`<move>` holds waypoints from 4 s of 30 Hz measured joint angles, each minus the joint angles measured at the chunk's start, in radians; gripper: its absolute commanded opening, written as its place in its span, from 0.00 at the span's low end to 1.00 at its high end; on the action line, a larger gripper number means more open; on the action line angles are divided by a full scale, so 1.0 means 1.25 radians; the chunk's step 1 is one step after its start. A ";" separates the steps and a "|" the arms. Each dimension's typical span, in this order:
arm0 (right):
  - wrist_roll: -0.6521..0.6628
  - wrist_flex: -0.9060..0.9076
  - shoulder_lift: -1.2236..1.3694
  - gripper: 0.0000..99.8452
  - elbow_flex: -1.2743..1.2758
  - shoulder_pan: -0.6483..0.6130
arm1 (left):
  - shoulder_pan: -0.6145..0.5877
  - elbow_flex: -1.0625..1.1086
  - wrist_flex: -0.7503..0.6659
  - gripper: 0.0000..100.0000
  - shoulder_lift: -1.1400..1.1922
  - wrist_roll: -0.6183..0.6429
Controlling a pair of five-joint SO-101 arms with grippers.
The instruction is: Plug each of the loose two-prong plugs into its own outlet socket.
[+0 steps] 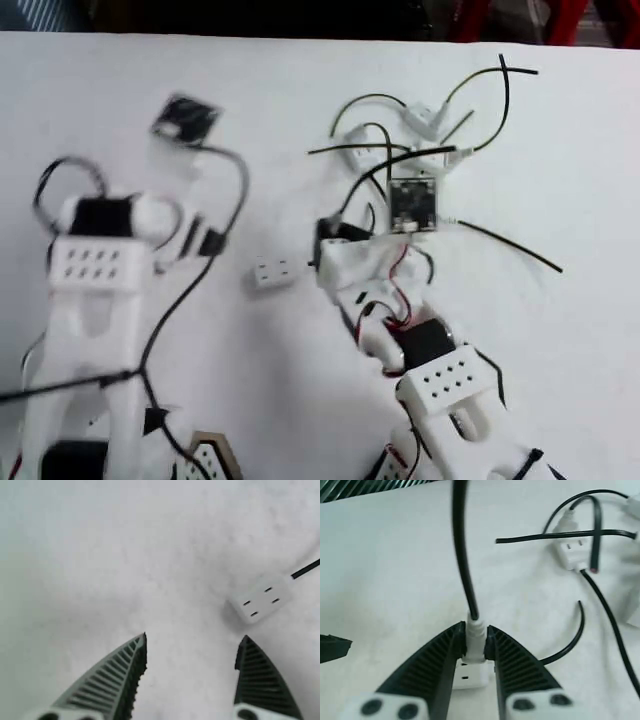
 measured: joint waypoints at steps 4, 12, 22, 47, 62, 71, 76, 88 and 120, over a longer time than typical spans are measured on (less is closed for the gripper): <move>0.000 0.014 0.009 0.02 -0.011 -0.103 | -0.108 0.169 -0.077 0.29 -0.117 0.000; 0.000 -0.071 0.231 0.02 -0.081 -0.178 | -0.282 0.458 -0.245 0.29 -0.228 -0.001; 0.063 -0.250 0.539 0.02 -0.123 -0.179 | -0.303 0.601 -0.371 0.29 -0.233 -0.001; 0.125 -0.282 0.573 0.02 -0.095 -0.174 | -0.303 0.613 -0.389 0.29 -0.234 -0.001; 0.220 -0.009 0.482 0.02 -0.131 -0.161 | -0.303 0.613 -0.389 0.29 -0.234 -0.001; 0.174 0.002 0.477 0.02 -0.131 -0.169 | -0.303 0.614 -0.389 0.29 -0.234 -0.001; 0.163 0.005 0.477 0.02 -0.136 -0.180 | -0.303 0.621 -0.389 0.29 -0.237 -0.001; 0.119 0.102 0.484 0.02 -0.258 -0.184 | -0.303 0.621 -0.389 0.29 -0.237 -0.001; 0.039 0.285 0.664 0.02 -0.452 -0.150 | -0.303 0.621 -0.389 0.29 -0.237 -0.001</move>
